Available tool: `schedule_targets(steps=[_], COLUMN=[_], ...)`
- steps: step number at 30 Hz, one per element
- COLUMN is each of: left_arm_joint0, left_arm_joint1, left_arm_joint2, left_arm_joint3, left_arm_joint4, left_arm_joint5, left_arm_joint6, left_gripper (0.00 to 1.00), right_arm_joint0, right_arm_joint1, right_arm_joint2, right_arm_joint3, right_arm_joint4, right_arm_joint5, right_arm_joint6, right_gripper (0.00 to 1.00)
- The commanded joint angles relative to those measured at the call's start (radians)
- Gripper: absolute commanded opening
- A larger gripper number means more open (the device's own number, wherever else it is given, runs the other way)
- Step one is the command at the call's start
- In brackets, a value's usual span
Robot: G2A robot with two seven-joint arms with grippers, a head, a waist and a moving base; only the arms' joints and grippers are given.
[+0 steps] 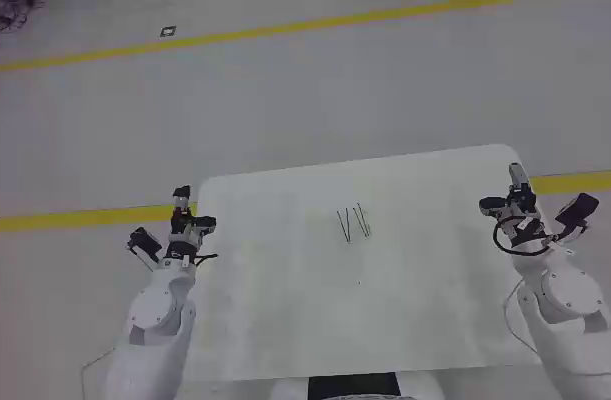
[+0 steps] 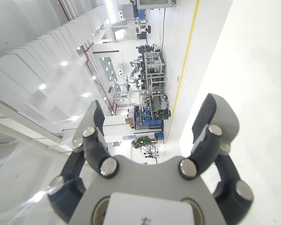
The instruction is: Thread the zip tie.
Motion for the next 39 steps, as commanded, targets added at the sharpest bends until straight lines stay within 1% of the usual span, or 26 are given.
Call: schedule_targets(steps=[1,2,4,5,8,10,12,15,18,29,31,32,33,35,36,38,39], left_arm_joint0=[0.000,0.000,-0.015,-0.024,-0.048,-0.062,-0.078,-0.097,-0.106,-0.107,-0.106,-0.109,-0.117,-0.144,-0.171,-0.222,-0.256], left_arm_joint1=[0.000,0.000,0.001,0.002,0.002,0.002,0.002,-0.002,-0.005,-0.005,-0.006,-0.007,-0.008,-0.011,-0.013,-0.017,-0.020], left_arm_joint2=[0.000,0.000,0.001,0.004,0.025,0.050,0.089,0.142,0.187,0.189,0.196,0.211,0.227,0.264,0.295,0.339,0.371], left_arm_joint3=[0.000,0.000,-0.024,-0.028,-0.043,-0.051,-0.059,-0.070,-0.073,-0.073,-0.074,-0.079,-0.083,-0.084,-0.081,-0.068,-0.060], left_arm_joint4=[0.000,0.000,0.032,0.053,0.096,0.135,0.187,0.233,0.262,0.266,0.267,0.272,0.288,0.316,0.340,0.389,0.416], left_arm_joint5=[0.000,0.000,-0.014,-0.017,-0.012,-0.006,0.008,0.020,0.031,0.030,0.030,0.033,0.036,0.048,0.059,0.080,0.093], left_arm_joint6=[0.000,0.000,-0.014,-0.022,-0.054,-0.076,-0.107,-0.114,-0.134,-0.137,-0.142,-0.144,-0.148,-0.162,-0.179,-0.204,-0.222], left_gripper=[1.00,1.00,1.00,1.00,1.00,1.00,1.00,1.00,1.00,1.00,1.00,1.00,1.00,1.00,1.00,1.00,1.00], right_arm_joint0=[0.000,0.000,0.000,0.000,0.000,0.000,0.000,0.000,0.000,0.000,0.000,0.000,0.000,0.000,0.000,0.000,0.000], right_arm_joint1=[0.000,0.000,0.000,0.000,0.000,0.000,0.000,0.000,0.000,0.000,0.000,0.000,0.000,0.000,0.000,0.000,0.000], right_arm_joint2=[0.000,0.000,0.000,0.000,0.000,0.000,0.000,0.000,0.000,0.000,0.000,0.000,0.000,0.000,0.000,0.000,0.000], right_arm_joint3=[0.000,0.000,0.000,0.000,0.000,0.000,0.000,0.000,0.000,0.000,0.000,0.000,0.000,0.000,0.000,0.000,0.000], right_arm_joint4=[0.000,0.000,0.000,0.000,0.000,0.000,0.000,0.000,0.000,0.000,0.000,0.000,0.000,0.000,0.000,0.000,0.000], right_arm_joint5=[0.000,0.000,0.000,0.000,0.000,0.000,0.000,0.000,0.000,0.000,0.000,0.000,0.000,0.000,0.000,0.000,0.000], right_arm_joint6=[0.000,0.000,0.000,0.000,0.000,0.000,0.000,0.000,0.000,0.000,0.000,0.000,0.000,0.000,0.000,0.000,0.000], right_gripper=[1.00,1.00,1.00,1.00,1.00,1.00,1.00,1.00,1.00,1.00,1.00,1.00,1.00,1.00,1.00,1.00,1.00])
